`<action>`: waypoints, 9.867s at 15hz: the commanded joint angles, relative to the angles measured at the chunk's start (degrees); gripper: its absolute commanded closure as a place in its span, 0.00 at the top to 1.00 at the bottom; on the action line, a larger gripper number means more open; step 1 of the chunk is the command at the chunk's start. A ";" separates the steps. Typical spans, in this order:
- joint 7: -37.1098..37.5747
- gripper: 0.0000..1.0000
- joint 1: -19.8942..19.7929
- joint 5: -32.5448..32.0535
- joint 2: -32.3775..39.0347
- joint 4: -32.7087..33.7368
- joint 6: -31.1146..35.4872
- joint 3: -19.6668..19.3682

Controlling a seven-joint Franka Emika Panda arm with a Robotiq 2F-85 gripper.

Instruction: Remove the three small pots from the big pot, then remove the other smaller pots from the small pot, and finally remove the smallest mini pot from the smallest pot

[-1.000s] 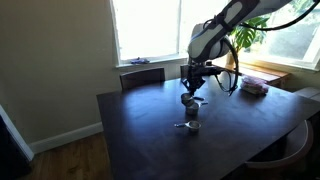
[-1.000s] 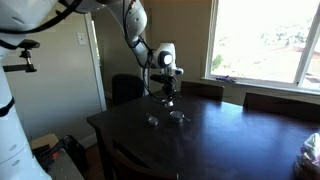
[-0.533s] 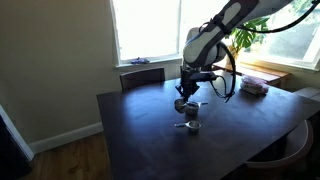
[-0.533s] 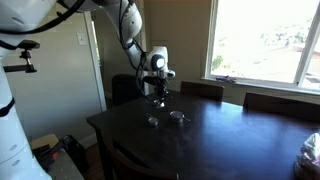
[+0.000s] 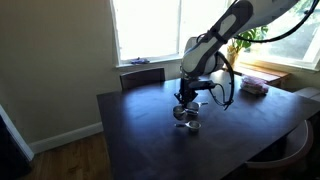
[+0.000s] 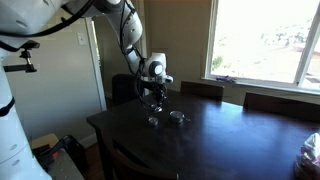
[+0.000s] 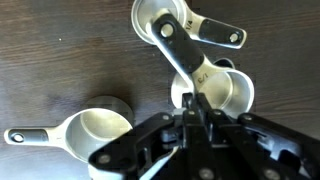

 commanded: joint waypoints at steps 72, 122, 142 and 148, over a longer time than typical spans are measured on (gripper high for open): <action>1.22 0.06 3.19 -1.44 9.07 9.51 -1.64 -4.52; -10.77 0.05 3.11 -12.60 8.92 11.07 -8.97 -6.20; -22.87 1.00 1.87 -17.11 0.95 8.59 -27.07 -4.68; -27.72 1.00 1.18 -20.98 1.71 8.66 -27.06 -4.21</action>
